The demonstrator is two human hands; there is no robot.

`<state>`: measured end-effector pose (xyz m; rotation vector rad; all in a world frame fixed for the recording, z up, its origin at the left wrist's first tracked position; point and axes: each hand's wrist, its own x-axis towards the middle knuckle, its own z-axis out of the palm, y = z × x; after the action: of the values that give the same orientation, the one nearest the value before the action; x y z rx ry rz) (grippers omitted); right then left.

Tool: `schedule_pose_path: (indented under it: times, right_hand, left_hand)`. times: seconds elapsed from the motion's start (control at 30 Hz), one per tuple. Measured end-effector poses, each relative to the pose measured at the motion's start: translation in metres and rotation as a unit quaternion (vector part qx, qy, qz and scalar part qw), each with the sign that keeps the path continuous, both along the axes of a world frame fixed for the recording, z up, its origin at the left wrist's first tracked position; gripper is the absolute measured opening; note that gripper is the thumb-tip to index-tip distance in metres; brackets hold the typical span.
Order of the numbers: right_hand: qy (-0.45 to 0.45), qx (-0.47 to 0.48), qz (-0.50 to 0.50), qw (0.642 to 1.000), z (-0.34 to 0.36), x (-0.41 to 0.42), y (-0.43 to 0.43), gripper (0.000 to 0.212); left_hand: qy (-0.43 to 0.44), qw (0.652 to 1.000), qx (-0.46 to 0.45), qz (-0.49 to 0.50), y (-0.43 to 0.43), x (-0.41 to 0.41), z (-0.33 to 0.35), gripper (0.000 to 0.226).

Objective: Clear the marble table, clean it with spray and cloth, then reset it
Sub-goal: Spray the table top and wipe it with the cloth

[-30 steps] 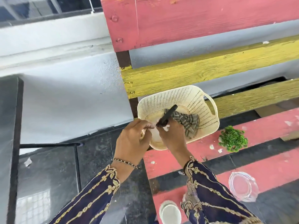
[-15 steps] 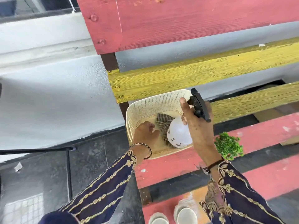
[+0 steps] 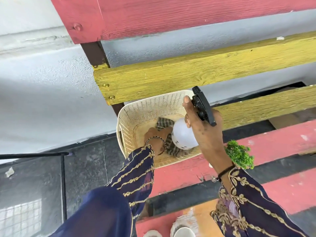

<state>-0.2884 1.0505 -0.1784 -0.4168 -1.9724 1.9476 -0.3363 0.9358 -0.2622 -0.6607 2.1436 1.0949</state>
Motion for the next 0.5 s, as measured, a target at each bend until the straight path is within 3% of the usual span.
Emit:
schedule_pose_path:
  times: [0.17, 0.3, 0.5]
  right_hand:
    - [0.020, -0.039, 0.048, 0.998, 0.023, 0.000, -0.005, 0.044]
    - [0.024, 0.045, 0.054, 0.997, 0.040, 0.005, -0.009, 0.042]
    - [0.035, 0.098, 0.029, 0.994, 0.085, 0.024, -0.046, 0.047]
  left_hand:
    - [0.031, 0.997, 0.044, 0.053, -0.006, 0.003, 0.009, 0.040]
    - [0.080, 0.984, 0.113, 0.116, -0.024, 0.012, 0.047, 0.045]
    - [0.172, 0.955, 0.167, 0.173, -0.087, 0.031, 0.118, 0.028]
